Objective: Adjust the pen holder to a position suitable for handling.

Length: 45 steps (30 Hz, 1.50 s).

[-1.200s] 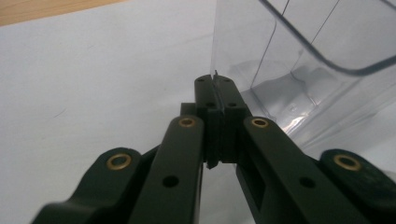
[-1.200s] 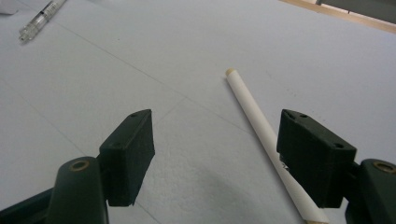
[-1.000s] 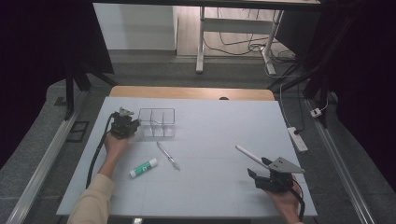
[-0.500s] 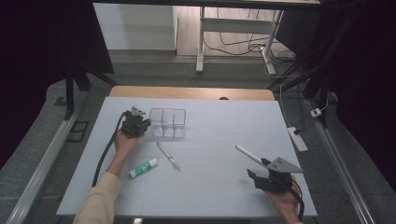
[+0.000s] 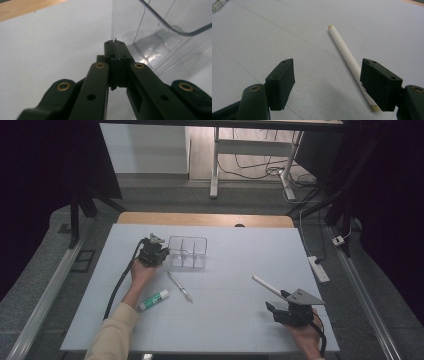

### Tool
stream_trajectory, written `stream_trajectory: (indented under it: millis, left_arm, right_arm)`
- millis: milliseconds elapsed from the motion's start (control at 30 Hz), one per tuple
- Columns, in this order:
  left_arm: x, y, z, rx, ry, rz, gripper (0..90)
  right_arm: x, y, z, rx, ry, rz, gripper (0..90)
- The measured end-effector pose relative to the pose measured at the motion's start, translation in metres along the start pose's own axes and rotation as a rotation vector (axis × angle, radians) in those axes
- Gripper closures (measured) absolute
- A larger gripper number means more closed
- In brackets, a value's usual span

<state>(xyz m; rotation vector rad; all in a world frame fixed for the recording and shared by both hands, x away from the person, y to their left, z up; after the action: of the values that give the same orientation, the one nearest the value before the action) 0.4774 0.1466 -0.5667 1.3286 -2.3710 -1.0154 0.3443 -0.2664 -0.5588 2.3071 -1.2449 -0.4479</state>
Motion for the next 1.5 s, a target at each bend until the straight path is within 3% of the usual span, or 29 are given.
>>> stream_trajectory:
  millis: [367, 933, 1500]
  left_arm:
    - [0.011, -0.004, -0.008, -0.011, -0.021, 0.017, 89.1]
    - [0.043, -0.017, -0.03, -0.004, -0.085, 0.046, 89.0]
    - [0.054, -0.027, -0.039, -0.003, -0.108, 0.047, 88.3]
  right_arm:
    - [0.0, -0.001, 0.001, -0.006, 0.009, 0.005, 27.0]
    - [0.0, -0.003, 0.003, -0.02, 0.004, 0.014, 27.0]
    - [0.001, -0.003, 0.005, -0.03, 0.007, 0.012, 26.9]
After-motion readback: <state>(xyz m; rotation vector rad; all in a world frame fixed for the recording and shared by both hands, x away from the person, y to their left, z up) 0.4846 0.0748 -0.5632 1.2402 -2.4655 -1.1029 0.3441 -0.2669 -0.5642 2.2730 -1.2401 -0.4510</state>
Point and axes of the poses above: each handheld gripper's, and its own axes: y roughly backward along the jaws, z roughly out of its underside, x roughly to its right, the point moved 8 cm from there along -y, roughly forward along the jaws, and after that the axes turned 11 degrees about -y, right-handed, at the moved point
